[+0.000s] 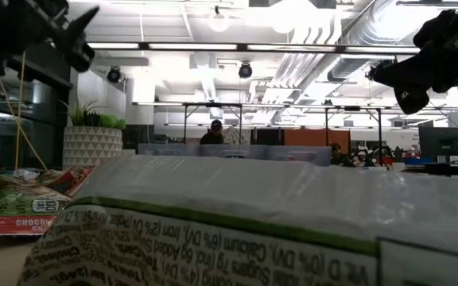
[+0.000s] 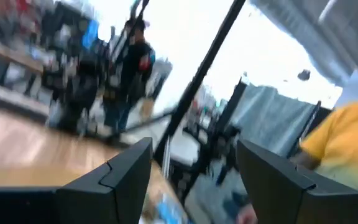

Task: Pick and place Granola Bars by type
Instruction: Put the red granola bar into the left black bin

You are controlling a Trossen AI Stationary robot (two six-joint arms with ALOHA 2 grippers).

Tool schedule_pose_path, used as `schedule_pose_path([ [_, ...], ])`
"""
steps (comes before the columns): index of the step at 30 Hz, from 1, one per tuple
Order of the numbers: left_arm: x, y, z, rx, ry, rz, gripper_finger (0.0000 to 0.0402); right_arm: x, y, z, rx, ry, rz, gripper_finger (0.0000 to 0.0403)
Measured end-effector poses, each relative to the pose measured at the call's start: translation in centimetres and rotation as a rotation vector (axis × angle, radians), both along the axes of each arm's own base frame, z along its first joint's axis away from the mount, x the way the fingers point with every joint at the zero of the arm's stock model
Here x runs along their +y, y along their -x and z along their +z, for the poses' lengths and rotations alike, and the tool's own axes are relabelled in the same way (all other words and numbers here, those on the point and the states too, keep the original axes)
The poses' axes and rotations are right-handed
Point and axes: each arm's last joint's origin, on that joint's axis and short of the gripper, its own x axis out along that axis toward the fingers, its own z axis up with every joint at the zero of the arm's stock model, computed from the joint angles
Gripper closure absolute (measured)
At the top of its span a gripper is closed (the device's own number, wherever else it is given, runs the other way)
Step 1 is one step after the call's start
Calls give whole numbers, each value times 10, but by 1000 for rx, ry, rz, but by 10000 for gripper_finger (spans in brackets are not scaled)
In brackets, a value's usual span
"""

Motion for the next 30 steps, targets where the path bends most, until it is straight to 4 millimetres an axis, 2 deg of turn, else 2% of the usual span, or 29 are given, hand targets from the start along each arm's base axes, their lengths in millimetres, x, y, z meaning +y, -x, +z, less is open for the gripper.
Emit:
schedule_pose_path([
  [4, 1, 1, 5, -54, 23, 60, 172, 0, 0, 0, 0, 0, 0, 402],
  [8, 4, 1, 6, -50, 124, 123, 172, 0, 0, 0, 0, 0, 0, 402],
  [17, 4, 5, 17, -150, 98, 167, 172, 0, 0, 0, 0, 0, 0, 402],
  [20, 4, 7, 31, -134, 70, 188, 172, 0, 0, 0, 0, 0, 0, 402],
  [24, 2, 14, 65, -51, -26, 256, 172, 0, 0, 0, 0, 0, 0, 402],
  [30, -2, 36, 123, 245, -239, 379, 172, 0, 0, 0, 0, 0, 0, 402],
])
